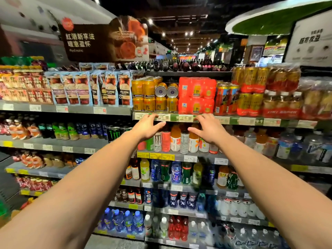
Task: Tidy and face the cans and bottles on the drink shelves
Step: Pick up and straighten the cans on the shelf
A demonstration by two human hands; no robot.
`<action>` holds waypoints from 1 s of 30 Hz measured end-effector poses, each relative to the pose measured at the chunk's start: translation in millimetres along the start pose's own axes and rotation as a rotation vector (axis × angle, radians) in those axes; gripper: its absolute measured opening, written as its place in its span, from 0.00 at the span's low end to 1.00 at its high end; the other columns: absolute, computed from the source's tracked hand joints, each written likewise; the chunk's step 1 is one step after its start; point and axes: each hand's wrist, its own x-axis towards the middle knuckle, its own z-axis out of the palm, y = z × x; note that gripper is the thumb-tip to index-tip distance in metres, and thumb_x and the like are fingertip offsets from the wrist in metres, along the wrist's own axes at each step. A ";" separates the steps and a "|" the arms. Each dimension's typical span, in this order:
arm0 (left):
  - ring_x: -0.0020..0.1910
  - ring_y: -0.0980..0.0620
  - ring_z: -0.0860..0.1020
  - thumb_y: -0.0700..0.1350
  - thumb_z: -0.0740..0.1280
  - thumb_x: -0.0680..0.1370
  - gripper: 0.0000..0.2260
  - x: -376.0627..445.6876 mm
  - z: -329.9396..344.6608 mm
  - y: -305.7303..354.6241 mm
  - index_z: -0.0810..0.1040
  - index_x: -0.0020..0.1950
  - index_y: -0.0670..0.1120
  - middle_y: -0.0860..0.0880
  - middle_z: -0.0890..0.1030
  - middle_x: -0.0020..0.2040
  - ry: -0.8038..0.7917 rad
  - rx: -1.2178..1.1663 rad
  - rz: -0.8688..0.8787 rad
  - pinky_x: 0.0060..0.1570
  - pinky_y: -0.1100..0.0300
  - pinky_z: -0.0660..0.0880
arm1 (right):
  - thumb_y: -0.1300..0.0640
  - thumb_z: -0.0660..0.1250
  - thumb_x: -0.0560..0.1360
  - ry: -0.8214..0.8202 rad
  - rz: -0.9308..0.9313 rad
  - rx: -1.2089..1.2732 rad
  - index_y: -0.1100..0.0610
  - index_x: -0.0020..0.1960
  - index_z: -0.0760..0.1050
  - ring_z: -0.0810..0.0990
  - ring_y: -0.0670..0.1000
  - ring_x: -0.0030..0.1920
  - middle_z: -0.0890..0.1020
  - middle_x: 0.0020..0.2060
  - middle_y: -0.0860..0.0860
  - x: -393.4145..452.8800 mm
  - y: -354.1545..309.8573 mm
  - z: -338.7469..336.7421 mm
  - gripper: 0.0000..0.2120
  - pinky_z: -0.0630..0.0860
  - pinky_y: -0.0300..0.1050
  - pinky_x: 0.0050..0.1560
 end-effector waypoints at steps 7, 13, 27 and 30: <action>0.72 0.42 0.69 0.62 0.60 0.81 0.29 70.3 18.0 9.3 0.64 0.77 0.48 0.42 0.65 0.75 0.007 -0.015 -0.002 0.70 0.47 0.67 | 0.38 0.61 0.79 0.069 -0.104 0.154 0.56 0.71 0.70 0.69 0.56 0.69 0.75 0.68 0.54 67.7 33.2 34.2 0.28 0.67 0.53 0.68; 0.72 0.44 0.69 0.62 0.61 0.80 0.30 94.0 34.9 -23.6 0.66 0.76 0.46 0.42 0.69 0.73 0.027 0.066 0.021 0.69 0.50 0.66 | 0.37 0.65 0.77 0.062 -0.200 0.225 0.57 0.69 0.72 0.71 0.55 0.66 0.77 0.64 0.53 101.8 28.2 70.3 0.29 0.69 0.51 0.67; 0.65 0.45 0.75 0.57 0.68 0.79 0.25 98.9 59.7 -153.2 0.72 0.71 0.45 0.43 0.74 0.66 0.070 -0.120 -0.078 0.62 0.54 0.70 | 0.30 0.64 0.71 -0.025 -0.126 0.413 0.56 0.63 0.77 0.75 0.57 0.61 0.80 0.57 0.54 139.6 -53.2 162.8 0.33 0.72 0.54 0.63; 0.67 0.45 0.73 0.56 0.70 0.78 0.27 96.9 71.0 -190.2 0.71 0.72 0.44 0.44 0.73 0.68 0.052 -0.147 -0.111 0.64 0.54 0.70 | 0.35 0.70 0.72 -0.031 -0.045 0.502 0.56 0.63 0.77 0.74 0.56 0.60 0.80 0.56 0.54 141.1 -81.9 188.6 0.30 0.70 0.49 0.61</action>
